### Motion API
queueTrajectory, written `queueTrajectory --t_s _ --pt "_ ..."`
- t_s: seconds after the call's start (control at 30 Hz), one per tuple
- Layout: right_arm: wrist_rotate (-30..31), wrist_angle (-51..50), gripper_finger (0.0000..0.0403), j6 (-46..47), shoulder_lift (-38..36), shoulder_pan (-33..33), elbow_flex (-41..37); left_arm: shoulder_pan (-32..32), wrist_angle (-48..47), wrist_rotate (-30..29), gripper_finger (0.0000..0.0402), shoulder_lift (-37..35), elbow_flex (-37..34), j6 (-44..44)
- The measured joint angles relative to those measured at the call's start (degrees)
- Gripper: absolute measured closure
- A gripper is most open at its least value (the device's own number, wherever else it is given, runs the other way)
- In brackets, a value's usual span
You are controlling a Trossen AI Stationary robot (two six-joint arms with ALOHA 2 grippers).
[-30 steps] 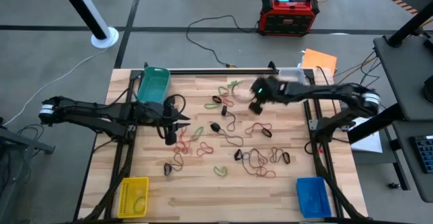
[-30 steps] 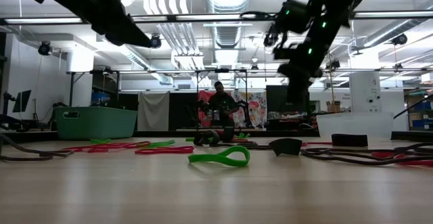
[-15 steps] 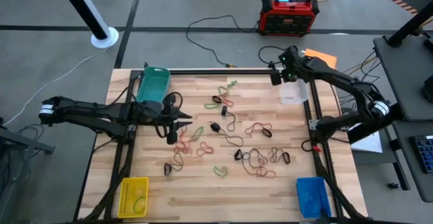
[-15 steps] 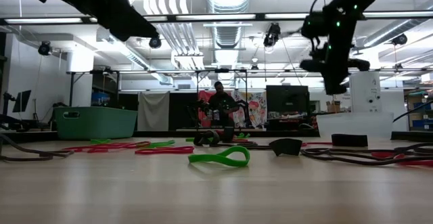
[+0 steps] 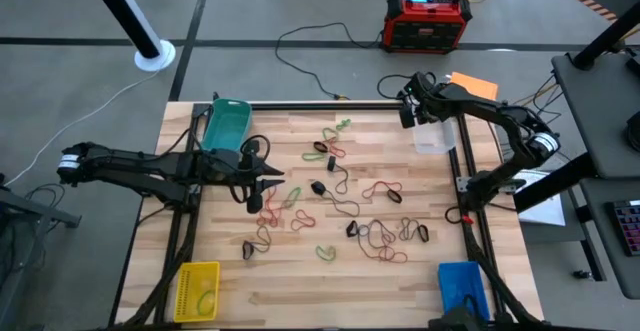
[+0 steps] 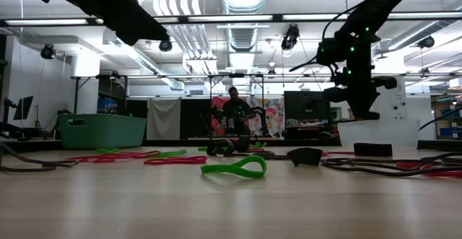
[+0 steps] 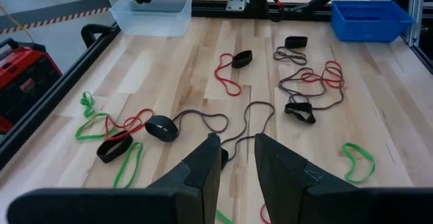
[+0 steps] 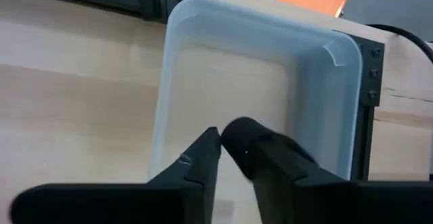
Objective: Sort rubber bands into baskets
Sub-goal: Put the black rubber band into the transparent bin, then put the red rubber band into the green bin
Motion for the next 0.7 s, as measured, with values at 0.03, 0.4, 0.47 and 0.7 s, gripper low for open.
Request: queueTrajectory --t_s 0.03,0.4,0.47,0.7 --pt "0.0 0.1 0.0315 -0.1 0.1 0.0 0.0 0.0 0.0 0.0 0.0325 0.0 0.0 0.0" --pt "-0.8 0.1 0.0246 -0.5 -5.6 0.6 0.0 0.0 0.0 0.0 0.0325 0.0 0.0 -3.9" --pt "-3.3 0.1 0.024 -0.5 -7.8 2.1 0.0 0.0 0.0 0.0 0.0325 0.0 0.0 -5.2" --pt "-6.5 1.9 0.0236 -2.3 -17.0 16.5 0.0 0.0 -0.7 0.1 0.0325 0.0 0.0 -9.5"
